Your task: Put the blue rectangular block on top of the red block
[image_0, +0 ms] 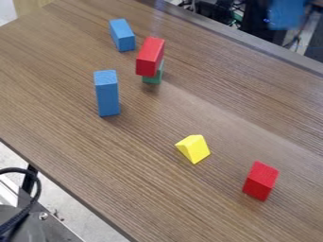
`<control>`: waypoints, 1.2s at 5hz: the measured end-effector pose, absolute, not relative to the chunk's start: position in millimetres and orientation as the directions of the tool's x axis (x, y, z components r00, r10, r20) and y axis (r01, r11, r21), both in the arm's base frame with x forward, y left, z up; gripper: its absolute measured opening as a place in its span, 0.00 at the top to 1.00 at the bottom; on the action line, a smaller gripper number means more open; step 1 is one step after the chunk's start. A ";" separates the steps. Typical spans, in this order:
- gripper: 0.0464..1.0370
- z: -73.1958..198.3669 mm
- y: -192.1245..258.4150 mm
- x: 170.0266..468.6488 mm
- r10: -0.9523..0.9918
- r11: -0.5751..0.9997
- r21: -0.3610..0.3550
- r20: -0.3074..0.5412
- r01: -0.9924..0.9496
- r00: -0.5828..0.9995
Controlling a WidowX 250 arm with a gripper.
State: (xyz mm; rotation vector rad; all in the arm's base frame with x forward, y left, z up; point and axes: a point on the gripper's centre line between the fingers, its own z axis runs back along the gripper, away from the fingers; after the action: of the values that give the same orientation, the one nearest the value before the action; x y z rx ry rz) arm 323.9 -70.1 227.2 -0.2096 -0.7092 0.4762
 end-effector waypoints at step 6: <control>0.48 175.3 49.4 315.6 0.658 0.741 -0.313 0.514 -0.595 0.550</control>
State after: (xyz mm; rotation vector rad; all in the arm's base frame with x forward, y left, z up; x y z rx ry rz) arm 315.6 49.4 175.3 -0.1059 -0.6530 0.7432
